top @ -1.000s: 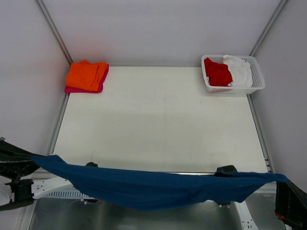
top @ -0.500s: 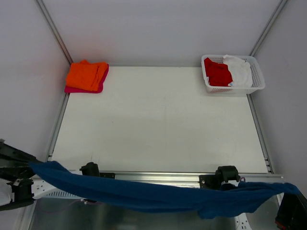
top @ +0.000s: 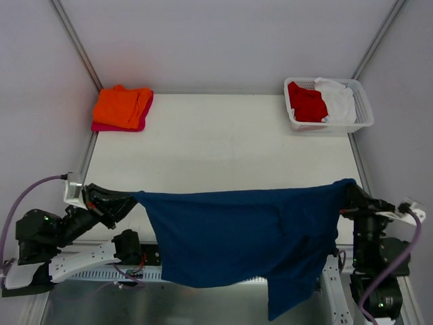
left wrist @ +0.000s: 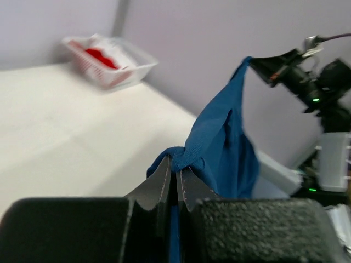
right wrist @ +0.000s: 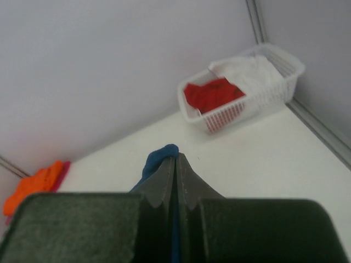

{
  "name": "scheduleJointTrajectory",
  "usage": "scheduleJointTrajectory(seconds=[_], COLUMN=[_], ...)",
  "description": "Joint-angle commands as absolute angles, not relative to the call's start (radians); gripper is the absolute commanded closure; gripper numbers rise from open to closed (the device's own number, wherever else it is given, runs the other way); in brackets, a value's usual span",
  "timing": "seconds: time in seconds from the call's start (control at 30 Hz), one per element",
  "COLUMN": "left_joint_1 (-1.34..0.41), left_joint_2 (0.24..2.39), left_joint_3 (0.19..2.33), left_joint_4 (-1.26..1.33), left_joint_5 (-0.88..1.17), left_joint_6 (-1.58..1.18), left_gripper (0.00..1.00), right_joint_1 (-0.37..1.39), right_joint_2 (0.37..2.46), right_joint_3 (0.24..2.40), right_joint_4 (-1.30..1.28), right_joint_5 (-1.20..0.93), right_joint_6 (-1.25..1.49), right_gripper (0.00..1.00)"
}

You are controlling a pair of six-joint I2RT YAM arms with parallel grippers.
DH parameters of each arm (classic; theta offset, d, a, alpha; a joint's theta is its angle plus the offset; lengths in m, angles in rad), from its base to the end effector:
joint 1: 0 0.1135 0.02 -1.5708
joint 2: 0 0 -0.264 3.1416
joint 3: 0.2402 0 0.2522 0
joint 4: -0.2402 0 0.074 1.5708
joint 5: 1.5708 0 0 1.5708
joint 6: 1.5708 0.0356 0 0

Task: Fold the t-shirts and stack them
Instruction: Flatten out the tshirt

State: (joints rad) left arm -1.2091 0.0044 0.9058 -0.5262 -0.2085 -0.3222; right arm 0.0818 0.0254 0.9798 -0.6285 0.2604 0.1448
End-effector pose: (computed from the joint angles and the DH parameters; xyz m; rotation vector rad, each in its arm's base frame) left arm -0.0065 0.0380 0.3839 0.3716 1.2408 -1.2064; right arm -0.0477 -0.0131 0.3895 0.2643 1.2282 0.0339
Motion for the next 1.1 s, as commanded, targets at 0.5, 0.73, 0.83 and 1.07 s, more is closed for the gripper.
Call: scheduleJointTrajectory(seconds=[0.5,0.73,0.83,1.07], left_joint_1=[-1.2,-1.131,-1.083,-0.959], left_joint_2=[0.521,0.95,1.119,1.451], left_joint_3=[0.742,0.81,0.873,0.992], left_joint_4=[-0.482,-0.43,-0.35,-0.005], left_joint_5=[-1.146,-1.126,-1.083,-0.985], left_joint_6=[-0.334,-0.514,-0.459,-0.192], left_gripper=[1.0,1.0,1.0,1.0], right_joint_1=[0.077,0.077,0.077,0.077], right_joint_2=[0.29,0.445,0.521,0.661], right_joint_3=[0.465,0.465,0.482,0.445], right_joint_4=[-0.324,-0.181,-0.149,0.027], right_joint_5=[0.167,0.216,0.216,0.253], right_joint_6=[0.262,0.262,0.255,0.258], right_gripper=[0.99,1.0,0.99,1.0])
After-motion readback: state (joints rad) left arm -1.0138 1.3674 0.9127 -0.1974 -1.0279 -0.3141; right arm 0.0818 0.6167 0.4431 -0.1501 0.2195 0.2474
